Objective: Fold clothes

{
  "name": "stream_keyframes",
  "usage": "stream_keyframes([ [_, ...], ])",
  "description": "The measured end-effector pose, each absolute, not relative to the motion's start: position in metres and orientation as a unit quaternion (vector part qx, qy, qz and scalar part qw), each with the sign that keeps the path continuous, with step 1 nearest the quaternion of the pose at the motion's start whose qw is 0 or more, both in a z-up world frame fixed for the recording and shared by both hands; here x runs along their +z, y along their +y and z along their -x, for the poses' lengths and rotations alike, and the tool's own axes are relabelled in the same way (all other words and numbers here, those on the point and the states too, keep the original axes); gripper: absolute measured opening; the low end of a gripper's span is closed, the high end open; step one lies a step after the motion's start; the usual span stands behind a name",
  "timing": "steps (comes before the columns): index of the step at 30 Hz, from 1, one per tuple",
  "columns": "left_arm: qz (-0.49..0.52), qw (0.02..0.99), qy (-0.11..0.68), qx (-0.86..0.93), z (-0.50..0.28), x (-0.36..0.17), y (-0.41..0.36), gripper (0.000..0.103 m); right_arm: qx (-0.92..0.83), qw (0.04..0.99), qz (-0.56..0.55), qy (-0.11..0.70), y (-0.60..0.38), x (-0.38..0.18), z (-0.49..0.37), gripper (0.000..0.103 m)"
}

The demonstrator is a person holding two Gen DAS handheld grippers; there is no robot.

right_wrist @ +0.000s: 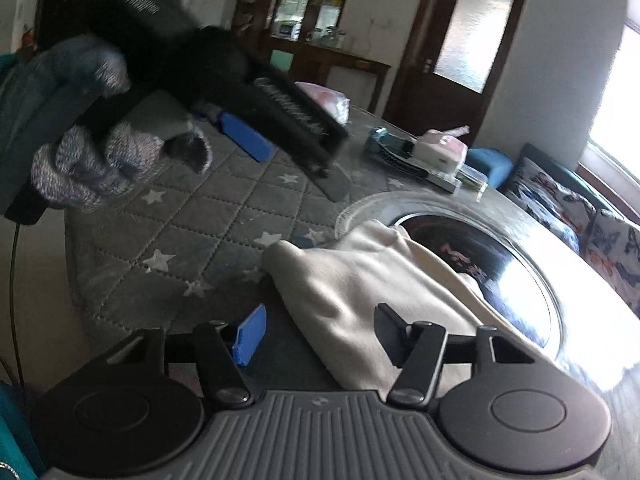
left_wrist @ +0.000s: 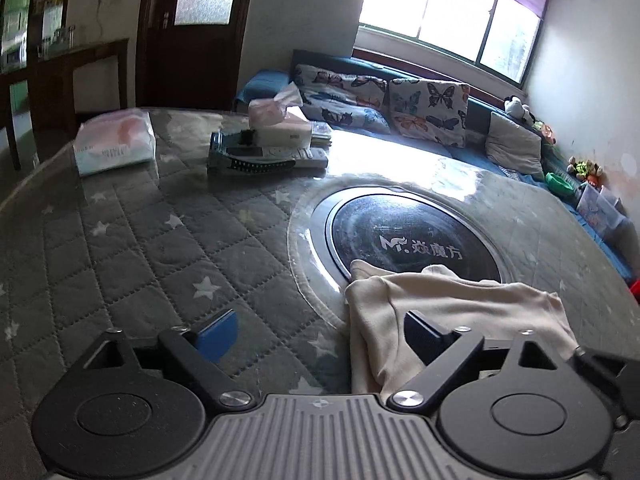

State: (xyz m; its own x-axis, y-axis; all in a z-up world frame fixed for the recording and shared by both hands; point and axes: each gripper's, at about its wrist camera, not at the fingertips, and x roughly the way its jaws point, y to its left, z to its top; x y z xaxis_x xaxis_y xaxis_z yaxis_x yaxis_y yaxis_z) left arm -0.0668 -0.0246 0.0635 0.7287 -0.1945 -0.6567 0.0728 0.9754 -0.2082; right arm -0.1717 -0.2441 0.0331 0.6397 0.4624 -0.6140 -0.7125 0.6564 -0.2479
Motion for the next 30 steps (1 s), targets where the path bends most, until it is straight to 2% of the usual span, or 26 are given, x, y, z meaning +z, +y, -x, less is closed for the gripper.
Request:
stream_keyframes([
  [4, 0.105, 0.917, 0.376, -0.085, 0.058, 0.059, -0.022, 0.081, 0.350, 0.862, 0.260, 0.258, -0.231, 0.028, 0.164, 0.059],
  [13, 0.138, 0.900, 0.401, -0.101, 0.047, 0.051, -0.019, 0.082, 0.358, 0.851, 0.273, 0.270, -0.211, 0.017, 0.149, 0.050],
  [16, 0.146, 0.896, 0.407, -0.103, 0.044, 0.048, -0.019, 0.082, 0.353, 0.852, 0.273, 0.274, -0.209, 0.014, 0.145, 0.041],
  [20, 0.162, 0.889, 0.416, -0.106, 0.040, 0.045, -0.018, 0.083, 0.352, 0.859, 0.249, 0.278, -0.214, 0.019, 0.140, 0.024],
  [30, 0.247, 0.860, 0.436, -0.093, 0.031, 0.037, -0.013, 0.085, 0.363, 0.872, 0.157, 0.290, -0.240, 0.038, 0.125, 0.015],
])
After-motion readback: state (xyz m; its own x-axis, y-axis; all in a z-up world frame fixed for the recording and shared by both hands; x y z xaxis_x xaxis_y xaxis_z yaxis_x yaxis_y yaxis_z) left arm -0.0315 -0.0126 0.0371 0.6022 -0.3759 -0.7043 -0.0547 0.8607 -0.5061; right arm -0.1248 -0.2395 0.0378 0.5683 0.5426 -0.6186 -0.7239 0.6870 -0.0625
